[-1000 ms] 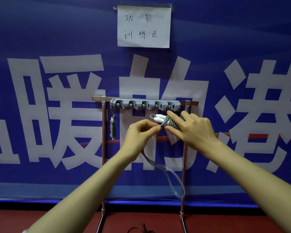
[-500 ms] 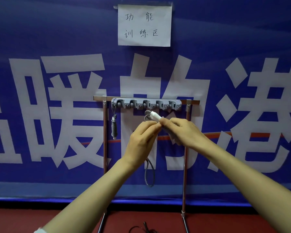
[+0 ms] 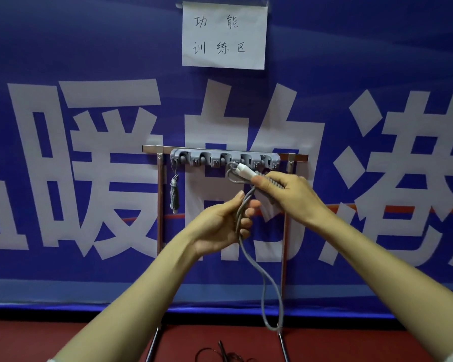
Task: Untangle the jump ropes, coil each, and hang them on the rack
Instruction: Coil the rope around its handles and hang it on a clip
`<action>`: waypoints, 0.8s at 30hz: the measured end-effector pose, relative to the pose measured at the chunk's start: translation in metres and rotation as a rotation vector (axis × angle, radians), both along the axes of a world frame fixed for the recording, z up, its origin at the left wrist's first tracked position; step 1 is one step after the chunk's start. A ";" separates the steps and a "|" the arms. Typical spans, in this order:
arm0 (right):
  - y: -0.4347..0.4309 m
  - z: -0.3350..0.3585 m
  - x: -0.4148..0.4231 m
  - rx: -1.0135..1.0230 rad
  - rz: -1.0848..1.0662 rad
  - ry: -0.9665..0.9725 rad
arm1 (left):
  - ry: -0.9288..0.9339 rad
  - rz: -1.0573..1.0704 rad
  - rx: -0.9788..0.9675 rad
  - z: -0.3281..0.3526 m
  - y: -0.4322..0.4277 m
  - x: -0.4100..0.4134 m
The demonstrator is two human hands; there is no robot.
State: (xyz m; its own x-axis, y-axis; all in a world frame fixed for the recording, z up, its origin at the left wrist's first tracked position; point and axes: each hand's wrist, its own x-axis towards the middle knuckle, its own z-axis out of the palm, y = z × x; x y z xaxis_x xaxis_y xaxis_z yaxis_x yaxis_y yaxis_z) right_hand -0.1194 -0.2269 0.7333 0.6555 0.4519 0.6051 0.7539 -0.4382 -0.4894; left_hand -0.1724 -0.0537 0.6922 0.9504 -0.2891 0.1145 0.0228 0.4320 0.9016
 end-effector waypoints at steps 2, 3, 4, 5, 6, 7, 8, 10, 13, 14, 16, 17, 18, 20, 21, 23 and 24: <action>-0.002 0.000 0.002 0.018 0.001 0.011 | 0.030 -0.079 -0.050 0.001 0.003 0.000; -0.003 0.000 0.002 0.020 0.012 0.013 | 0.049 -0.116 -0.062 0.000 0.004 0.000; -0.004 0.000 0.002 0.015 0.032 0.018 | 0.069 -0.155 -0.067 0.000 0.004 -0.001; -0.004 -0.001 0.003 0.010 0.054 0.022 | 0.090 -0.188 -0.075 -0.001 0.004 -0.002; -0.003 -0.001 0.003 0.008 0.071 0.023 | 0.109 -0.205 -0.079 -0.002 0.004 -0.002; -0.002 -0.001 0.003 0.006 0.079 0.018 | 0.123 -0.197 -0.072 -0.003 0.004 -0.002; -0.002 -0.002 0.003 0.001 0.080 0.010 | 0.131 -0.160 -0.043 -0.002 0.003 -0.002; -0.001 -0.002 0.002 -0.017 0.081 0.003 | 0.104 -0.057 0.070 -0.001 0.002 -0.002; -0.002 -0.004 0.003 -0.003 0.127 0.065 | -0.030 0.084 0.291 0.001 0.006 0.000; -0.003 -0.005 0.002 0.024 0.157 0.104 | -0.074 0.149 0.362 0.003 0.009 0.000; -0.003 -0.006 -0.001 0.070 0.225 0.180 | -0.148 0.276 0.458 0.005 0.014 -0.002; -0.003 -0.007 -0.002 0.083 0.258 0.222 | -0.194 0.321 0.464 0.006 0.016 -0.001; -0.003 -0.009 -0.003 0.094 0.287 0.270 | -0.242 0.359 0.464 0.006 0.018 -0.001; -0.002 -0.012 -0.006 0.105 0.331 0.361 | -0.335 0.420 0.494 0.003 0.021 0.001; -0.002 -0.013 -0.006 0.095 0.346 0.394 | -0.375 0.440 0.507 0.002 0.022 0.002; -0.001 -0.013 -0.008 0.067 0.381 0.448 | -0.427 0.449 0.509 0.000 0.025 0.003; -0.002 -0.012 -0.009 0.048 0.403 0.478 | -0.446 0.440 0.508 -0.001 0.026 0.003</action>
State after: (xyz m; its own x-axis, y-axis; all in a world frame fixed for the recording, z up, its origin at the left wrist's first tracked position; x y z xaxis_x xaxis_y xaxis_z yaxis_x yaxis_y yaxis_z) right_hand -0.1285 -0.2285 0.7216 0.6427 0.6994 0.3129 0.5483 -0.1346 -0.8254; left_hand -0.1698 -0.0277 0.6912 0.8852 -0.0171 0.4649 -0.4621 -0.1473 0.8745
